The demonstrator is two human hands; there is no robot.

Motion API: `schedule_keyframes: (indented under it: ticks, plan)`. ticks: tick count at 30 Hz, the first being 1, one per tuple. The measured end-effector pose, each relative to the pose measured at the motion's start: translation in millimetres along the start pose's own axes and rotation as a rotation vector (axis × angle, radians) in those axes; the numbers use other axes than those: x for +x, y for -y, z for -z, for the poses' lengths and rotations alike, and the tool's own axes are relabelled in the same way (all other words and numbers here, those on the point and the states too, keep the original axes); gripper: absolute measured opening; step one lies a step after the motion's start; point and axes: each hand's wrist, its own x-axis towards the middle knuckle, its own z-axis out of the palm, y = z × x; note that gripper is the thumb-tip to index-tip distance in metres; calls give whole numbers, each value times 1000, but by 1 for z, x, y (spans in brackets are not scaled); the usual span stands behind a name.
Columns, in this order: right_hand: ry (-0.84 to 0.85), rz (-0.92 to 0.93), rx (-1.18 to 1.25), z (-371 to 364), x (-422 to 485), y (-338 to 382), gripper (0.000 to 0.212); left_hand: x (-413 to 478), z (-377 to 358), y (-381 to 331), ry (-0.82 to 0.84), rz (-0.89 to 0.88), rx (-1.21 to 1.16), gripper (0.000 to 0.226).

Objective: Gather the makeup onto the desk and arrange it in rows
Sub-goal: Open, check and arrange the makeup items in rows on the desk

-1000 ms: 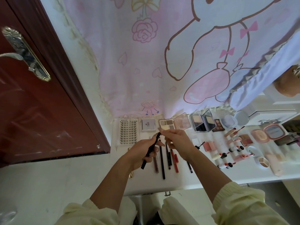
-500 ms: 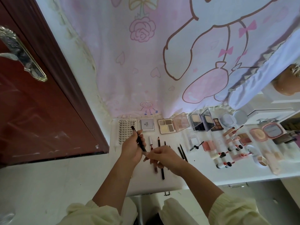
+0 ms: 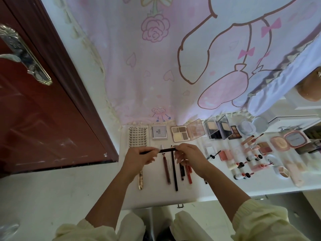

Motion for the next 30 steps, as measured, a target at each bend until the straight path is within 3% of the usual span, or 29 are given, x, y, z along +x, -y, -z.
schedule_keyframes:
  ticks: [3,7,14,16,19,22,26,30]
  plan:
    - [-45,5,-70,1,7,4,23,1,6,1,131,-90,284,13]
    - [-49,46,-227,11,13,7,25,4,16,8,155,-51,437,11]
    - [-246,-65,-49,7,21,-18,25,3,14,32,52,168,346,25]
    - [-252,-81,-93,-5,22,-33,22,6,6,40,-11,200,335,26]
    - [-269,-9,-258,-24,27,-52,15,13,-5,49,-94,190,524,25]
    - [-271,141,-574,-35,33,-64,12,21,-12,59,-128,252,612,29]
    - [-234,337,-949,-40,38,-78,23,30,-18,63,-100,283,718,27]
    - [-208,453,-1130,-41,38,-93,21,34,-22,68,-60,309,791,26]
